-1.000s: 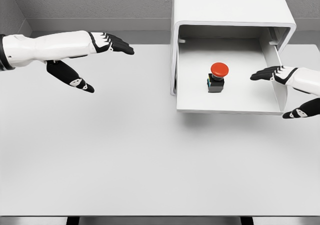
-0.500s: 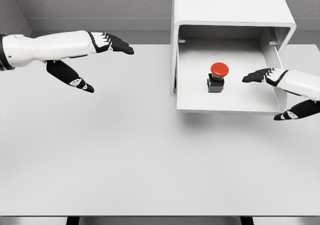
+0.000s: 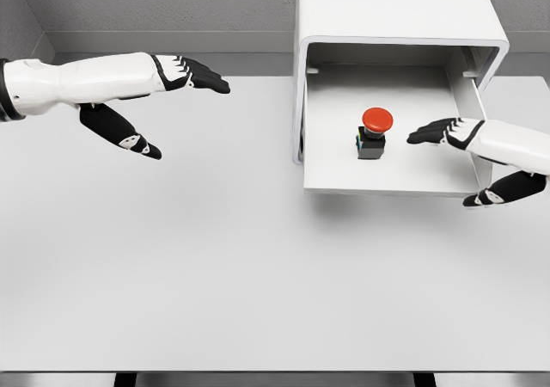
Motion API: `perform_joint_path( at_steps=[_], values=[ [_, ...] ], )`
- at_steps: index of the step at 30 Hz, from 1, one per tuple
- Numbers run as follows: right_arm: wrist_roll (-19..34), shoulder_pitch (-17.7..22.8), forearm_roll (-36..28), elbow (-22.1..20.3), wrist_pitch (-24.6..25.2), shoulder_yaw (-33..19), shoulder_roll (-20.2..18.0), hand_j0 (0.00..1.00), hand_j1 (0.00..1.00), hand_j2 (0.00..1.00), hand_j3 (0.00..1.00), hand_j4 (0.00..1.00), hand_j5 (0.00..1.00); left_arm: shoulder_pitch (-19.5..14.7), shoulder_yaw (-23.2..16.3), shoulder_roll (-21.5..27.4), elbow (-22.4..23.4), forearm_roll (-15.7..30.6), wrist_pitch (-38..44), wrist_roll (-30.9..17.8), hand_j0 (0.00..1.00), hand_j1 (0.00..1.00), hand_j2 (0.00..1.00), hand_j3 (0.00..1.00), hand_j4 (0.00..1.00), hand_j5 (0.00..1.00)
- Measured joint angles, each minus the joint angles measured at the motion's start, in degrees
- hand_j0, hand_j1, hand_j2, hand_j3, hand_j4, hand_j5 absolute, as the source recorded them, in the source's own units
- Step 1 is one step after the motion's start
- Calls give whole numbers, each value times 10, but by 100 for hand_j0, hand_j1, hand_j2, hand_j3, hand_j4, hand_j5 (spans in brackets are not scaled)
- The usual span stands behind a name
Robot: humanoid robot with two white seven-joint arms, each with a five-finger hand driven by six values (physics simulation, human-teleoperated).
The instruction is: Slide open multi-storey tabletop storage cabinets and put open load switch and slide close multi-storey tabletop storage cabinets
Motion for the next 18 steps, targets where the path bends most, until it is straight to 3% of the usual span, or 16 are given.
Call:
perform_joint_path(
  at_steps=[18],
  values=[
    [0,-35,39,23,0,-1,37,100,100,100,100,100,100,0,0,0,0,1,0,0,100,100,100,100,100,100]
  ],
)
